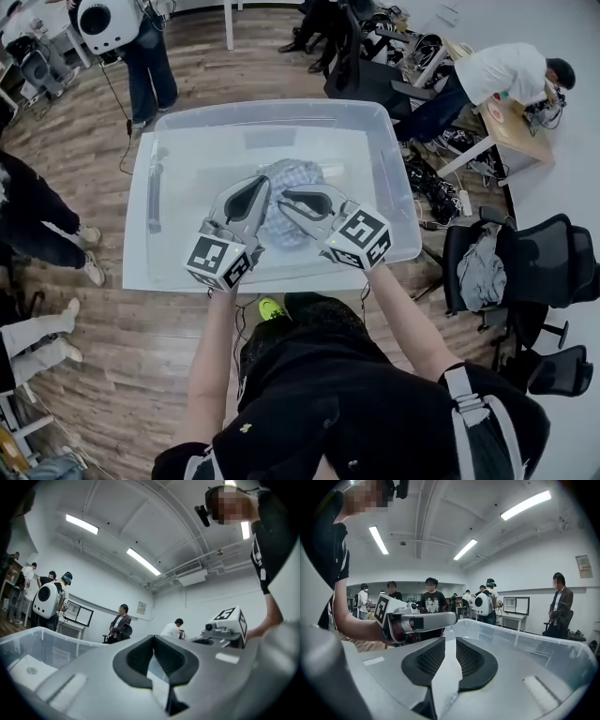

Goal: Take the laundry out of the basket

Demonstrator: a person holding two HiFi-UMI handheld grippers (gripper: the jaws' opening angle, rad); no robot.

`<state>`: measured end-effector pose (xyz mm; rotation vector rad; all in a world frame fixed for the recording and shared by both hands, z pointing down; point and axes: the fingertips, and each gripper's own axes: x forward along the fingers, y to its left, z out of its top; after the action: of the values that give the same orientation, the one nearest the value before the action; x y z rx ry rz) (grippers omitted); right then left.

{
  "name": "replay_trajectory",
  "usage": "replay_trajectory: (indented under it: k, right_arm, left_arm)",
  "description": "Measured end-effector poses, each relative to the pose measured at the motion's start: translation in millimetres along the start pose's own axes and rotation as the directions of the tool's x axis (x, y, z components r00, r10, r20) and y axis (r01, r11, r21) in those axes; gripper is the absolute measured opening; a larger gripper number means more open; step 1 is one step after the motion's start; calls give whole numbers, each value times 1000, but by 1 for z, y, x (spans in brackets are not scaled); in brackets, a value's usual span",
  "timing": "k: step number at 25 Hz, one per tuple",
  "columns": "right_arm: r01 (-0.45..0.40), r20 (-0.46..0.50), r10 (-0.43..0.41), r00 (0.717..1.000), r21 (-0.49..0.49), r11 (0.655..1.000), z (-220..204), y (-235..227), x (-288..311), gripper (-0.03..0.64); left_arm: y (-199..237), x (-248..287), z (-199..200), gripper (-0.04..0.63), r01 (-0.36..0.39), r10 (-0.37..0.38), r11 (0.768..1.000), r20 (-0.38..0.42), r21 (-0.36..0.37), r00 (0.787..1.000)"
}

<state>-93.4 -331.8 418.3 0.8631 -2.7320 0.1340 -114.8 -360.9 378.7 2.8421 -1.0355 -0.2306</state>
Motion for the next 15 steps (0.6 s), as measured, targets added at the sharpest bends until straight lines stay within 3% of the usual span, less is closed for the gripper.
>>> replay_trajectory:
  k: [8, 15]
  right_arm:
    - [-21, -55, 23, 998, 28, 999, -23, -26, 25, 78]
    - [15, -180, -5, 984, 53, 998, -73, -63, 46, 142]
  left_arm:
    - [19, 11, -31, 8, -40, 39, 999, -50, -20, 998]
    - [39, 26, -52, 8, -68, 62, 995, -80, -70, 995]
